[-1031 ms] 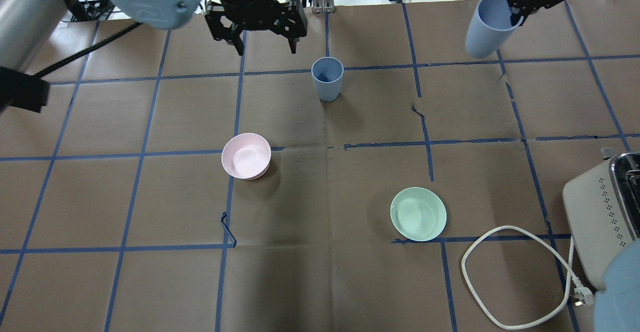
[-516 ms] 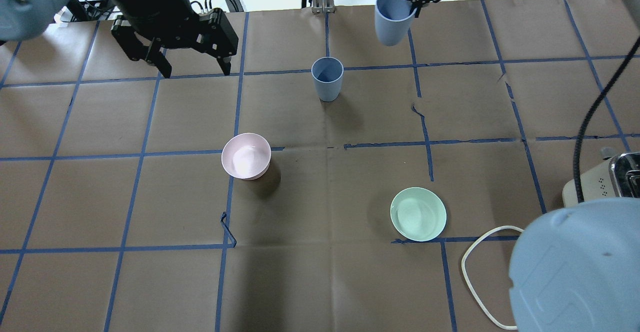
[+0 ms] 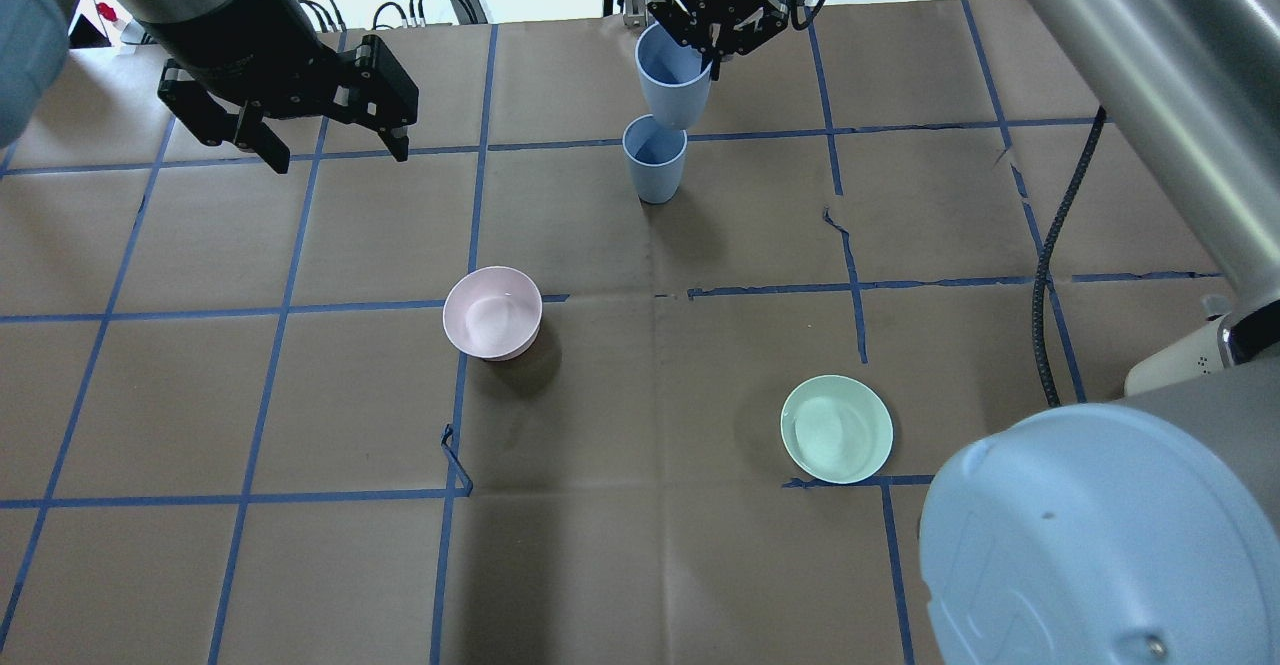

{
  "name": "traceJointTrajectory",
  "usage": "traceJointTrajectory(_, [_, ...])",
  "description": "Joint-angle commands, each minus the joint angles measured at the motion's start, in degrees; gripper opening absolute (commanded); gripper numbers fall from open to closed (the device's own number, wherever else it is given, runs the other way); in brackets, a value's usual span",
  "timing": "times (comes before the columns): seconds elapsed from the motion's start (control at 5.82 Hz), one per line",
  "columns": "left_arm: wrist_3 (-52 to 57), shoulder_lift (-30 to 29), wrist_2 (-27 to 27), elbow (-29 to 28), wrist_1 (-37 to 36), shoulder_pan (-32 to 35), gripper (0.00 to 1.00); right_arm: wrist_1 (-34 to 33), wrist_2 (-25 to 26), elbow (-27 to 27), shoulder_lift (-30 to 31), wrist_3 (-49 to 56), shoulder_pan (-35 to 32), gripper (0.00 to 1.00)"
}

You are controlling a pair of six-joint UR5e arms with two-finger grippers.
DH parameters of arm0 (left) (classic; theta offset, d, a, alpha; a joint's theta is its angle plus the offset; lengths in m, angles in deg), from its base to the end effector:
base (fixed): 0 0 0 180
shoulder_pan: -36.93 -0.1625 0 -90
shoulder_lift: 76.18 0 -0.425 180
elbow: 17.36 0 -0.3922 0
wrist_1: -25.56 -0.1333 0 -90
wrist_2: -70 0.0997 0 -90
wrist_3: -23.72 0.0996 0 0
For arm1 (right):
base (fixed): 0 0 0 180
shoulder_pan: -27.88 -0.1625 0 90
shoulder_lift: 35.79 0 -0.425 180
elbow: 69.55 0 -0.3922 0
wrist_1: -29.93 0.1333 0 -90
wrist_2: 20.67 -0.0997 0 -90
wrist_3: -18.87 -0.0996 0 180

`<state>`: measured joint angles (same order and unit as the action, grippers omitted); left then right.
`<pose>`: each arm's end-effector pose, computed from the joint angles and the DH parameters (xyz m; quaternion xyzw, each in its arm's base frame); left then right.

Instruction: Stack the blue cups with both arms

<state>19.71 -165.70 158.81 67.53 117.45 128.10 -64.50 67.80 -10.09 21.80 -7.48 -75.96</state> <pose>-0.1454 -0.4898 0.5328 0.0244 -0.9991 0.0318 0.0118 0.3052 -0.6703 0.4135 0.1086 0.9937 -0.0164 0.0202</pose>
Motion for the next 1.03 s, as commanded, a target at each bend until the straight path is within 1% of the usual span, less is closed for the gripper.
traceJointTrajectory(0.0, [-0.1,-0.2,-0.2,-0.1,-0.6,-0.3,0.99,-4.1,-0.1,0.2,-2.9,-0.4,-0.1,0.1])
traceJointTrajectory(0.17, [0.1,-0.5,0.0,-0.2,-1.7,-0.4,0.99,-4.2,-0.4,0.7,-3.4,-0.4,-0.2,0.1])
traceJointTrajectory(0.34, [0.0,-0.1,-0.1,0.0,-1.7,-0.5,0.99,-4.5,-3.2,0.7,-3.4,-0.5,-1.2,0.09])
traceJointTrajectory(0.86, [0.1,0.1,0.0,0.6,-1.7,-0.5,0.99,-4.9,-2.5,2.6,-4.1,0.3,-1.3,0.09])
